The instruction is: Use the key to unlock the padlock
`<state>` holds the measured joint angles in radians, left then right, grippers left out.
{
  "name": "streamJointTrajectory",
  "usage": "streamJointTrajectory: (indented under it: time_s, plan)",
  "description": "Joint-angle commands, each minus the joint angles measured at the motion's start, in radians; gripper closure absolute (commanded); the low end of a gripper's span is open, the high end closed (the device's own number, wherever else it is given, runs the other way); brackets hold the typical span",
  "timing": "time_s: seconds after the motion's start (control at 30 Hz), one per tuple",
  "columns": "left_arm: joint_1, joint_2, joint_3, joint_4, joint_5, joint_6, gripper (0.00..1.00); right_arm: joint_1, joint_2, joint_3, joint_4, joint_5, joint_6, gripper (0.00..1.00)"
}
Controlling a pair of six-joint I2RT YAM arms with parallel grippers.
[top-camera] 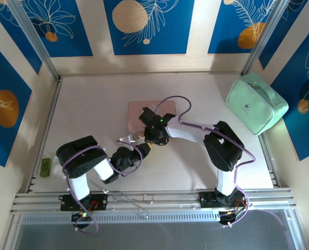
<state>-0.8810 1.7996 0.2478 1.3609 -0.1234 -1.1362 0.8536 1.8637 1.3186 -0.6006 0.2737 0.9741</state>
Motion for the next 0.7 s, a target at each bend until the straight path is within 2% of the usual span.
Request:
streamJointTrajectory:
  time_s: [0.0,0.1,0.4,0.57,0.67]
  plan:
    - [0.01,-0.014,0.01,0.026,0.007,0.019,0.73,0.015,0.017,0.033,-0.086,0.004,0.014,1.0]
    - [0.01,-0.006,0.01,0.035,0.012,0.012,0.76,0.015,0.017,0.038,-0.098,-0.003,0.018,1.0]
    - [0.0,0.012,0.034,0.046,0.031,0.015,0.74,0.01,0.015,0.041,-0.096,-0.021,0.025,1.0]
    - [-0.003,0.021,0.042,0.048,0.036,0.016,0.81,0.005,0.024,0.053,-0.101,-0.028,0.021,1.0]
    - [-0.004,0.018,0.049,0.046,0.039,0.023,0.81,0.002,0.036,0.073,-0.106,-0.036,0.018,1.0]
